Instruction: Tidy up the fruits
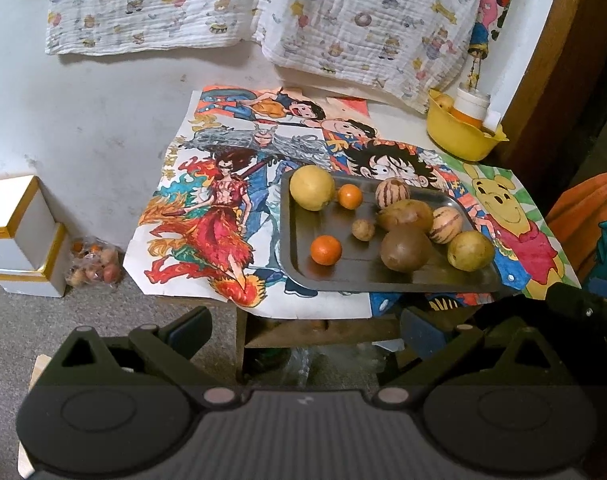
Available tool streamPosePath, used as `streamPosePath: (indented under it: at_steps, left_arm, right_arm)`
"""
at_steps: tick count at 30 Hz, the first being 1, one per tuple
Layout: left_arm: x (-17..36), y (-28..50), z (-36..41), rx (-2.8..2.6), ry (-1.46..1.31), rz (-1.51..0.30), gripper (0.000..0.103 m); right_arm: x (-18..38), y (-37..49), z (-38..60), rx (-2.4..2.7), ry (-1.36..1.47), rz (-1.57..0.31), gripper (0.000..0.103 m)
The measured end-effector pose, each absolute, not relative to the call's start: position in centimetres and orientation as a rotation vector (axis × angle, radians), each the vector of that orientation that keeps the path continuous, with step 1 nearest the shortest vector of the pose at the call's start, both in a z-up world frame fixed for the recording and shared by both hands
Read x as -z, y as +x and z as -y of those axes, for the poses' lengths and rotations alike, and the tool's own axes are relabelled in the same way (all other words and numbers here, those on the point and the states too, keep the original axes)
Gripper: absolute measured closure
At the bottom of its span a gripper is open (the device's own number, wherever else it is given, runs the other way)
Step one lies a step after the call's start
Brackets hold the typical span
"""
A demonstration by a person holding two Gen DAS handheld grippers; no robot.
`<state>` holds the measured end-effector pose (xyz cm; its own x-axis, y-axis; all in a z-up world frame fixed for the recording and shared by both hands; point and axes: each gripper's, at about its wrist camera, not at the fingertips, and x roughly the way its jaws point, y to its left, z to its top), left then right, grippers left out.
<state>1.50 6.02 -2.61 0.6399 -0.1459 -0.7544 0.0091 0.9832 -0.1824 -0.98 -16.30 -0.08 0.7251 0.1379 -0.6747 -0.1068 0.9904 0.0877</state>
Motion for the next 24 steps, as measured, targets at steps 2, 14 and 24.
streamPosePath:
  at_steps: [2,14,24]
  left_arm:
    - [2.6,1.5,-5.7,0.090,-0.165,-0.873,0.001]
    - [2.6,1.8,-5.0,0.088,-0.157,-0.874,0.001]
    - [2.6,1.9,-5.1,0.088,-0.160,-0.876,0.001]
  right_arm:
    - [0.2,-1.0,16.6,-0.137,0.045,-0.748,0.001]
    - [0.5,-1.0,17.5,-0.142,0.054,-0.745,0.001]
    - [0.5,-0.7,17.6,-0.144,0.056,-0.748,0.001]
